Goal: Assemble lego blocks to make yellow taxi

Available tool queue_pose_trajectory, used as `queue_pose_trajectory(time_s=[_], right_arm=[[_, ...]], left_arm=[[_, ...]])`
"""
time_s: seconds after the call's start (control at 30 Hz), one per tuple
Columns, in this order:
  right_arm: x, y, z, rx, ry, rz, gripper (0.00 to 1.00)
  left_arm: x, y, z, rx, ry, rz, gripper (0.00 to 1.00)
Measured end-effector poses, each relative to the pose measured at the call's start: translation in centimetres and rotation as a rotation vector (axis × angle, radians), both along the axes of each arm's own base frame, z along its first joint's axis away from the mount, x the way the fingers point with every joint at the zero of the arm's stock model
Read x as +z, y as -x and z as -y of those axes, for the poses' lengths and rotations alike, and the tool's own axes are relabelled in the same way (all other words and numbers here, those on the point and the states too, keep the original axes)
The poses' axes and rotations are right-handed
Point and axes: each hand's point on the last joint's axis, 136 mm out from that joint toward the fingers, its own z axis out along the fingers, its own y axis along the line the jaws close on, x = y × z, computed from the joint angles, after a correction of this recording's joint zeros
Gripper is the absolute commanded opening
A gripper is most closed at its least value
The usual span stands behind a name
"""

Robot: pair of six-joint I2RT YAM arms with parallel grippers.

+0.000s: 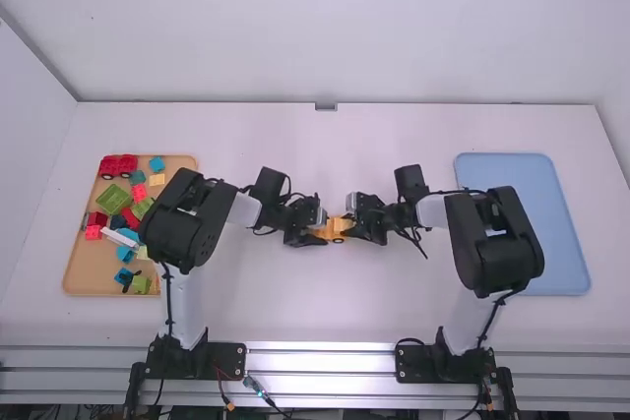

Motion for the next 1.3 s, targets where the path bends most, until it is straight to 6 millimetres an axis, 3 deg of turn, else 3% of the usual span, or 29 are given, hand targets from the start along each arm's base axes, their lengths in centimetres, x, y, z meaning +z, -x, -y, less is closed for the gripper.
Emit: queue_pose_trajectory(time_s=[0.27,0.4,0.6,1.03,1.3], right_arm=[[-0.2,0.3,-0.4,0.035,0.016,0.040,0.06],[-0.8,0.0,-1.4,0.030,0.067,0.058,0.00],[-1.1,0.5,-2.6,0.038,0.115,0.059,0.00],[-0.9,-0.8,-0.4,-0.044,0.109,0.022,0.00],[-0.9,-0.4,-0.8,-0.013,0.109,0.043,0.00]], left_arm=[[0.0,0.1,0.0,-0.001,-0.001,-0.004,0.58],[0.0,0.3,0.1,-0.006,-0.001,-0.012,0.54],[-0.1,0.4,0.1,-0.014,-0.003,-0.007,0.51],[-0.1,0.4,0.1,-0.012,-0.003,-0.012,0.51],[-0.1,0.4,0.1,-0.013,-0.004,-0.013,0.51]])
